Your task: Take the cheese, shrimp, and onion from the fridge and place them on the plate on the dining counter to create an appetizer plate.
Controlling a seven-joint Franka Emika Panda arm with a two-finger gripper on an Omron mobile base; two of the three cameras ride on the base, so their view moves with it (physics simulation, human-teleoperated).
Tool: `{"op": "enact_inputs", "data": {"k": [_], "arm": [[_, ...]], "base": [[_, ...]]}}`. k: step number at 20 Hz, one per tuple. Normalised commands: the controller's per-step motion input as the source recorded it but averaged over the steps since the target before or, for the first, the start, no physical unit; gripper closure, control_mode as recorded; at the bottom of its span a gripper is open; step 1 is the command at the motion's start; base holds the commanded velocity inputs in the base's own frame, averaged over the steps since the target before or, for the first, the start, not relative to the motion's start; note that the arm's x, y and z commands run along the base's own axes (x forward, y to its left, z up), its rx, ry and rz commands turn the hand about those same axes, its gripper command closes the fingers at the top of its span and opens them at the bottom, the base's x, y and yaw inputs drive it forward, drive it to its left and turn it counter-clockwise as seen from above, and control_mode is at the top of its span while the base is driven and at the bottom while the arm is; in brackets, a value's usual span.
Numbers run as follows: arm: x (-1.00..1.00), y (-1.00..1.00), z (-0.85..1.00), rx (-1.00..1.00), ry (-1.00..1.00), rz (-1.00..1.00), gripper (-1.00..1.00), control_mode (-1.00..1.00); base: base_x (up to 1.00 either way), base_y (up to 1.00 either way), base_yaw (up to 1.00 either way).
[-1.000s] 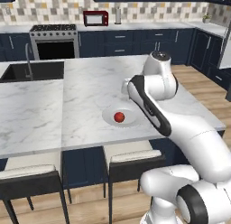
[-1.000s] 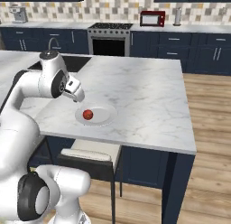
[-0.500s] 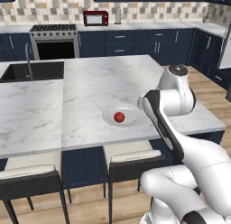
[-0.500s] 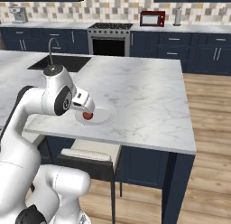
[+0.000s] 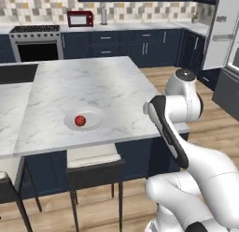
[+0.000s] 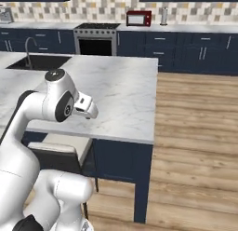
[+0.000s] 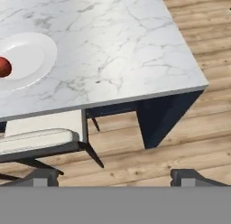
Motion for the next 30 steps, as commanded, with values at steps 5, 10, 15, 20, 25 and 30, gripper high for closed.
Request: {"op": "enact_inputs", "data": {"k": [5, 10, 15, 20, 25, 30], "arm": [[0.00, 0.00, 0.00, 0.00, 0.00, 0.00, -1.00, 1.00], [0.00, 0.00, 0.00, 0.00, 0.00, 0.00, -1.00, 1.00], [0.00, 0.00, 0.00, 0.00, 0.00, 0.00, -1.00, 1.00], [0.00, 0.00, 0.00, 0.00, 0.00, 0.00, -1.00, 1.00], [0.00, 0.00, 0.00, 0.00, 0.00, 0.00, -1.00, 1.00], [0.00, 0.00, 0.00, 0.00, 0.00, 0.00, -1.00, 1.00]], "base": [[-0.10, -1.00, -0.12], [0.00, -1.00, -0.02], [0.29, -1.00, 0.04], [0.89, -0.93, 0.08], [1.00, -0.61, 0.10], [1.00, -0.36, 0.07]]}}
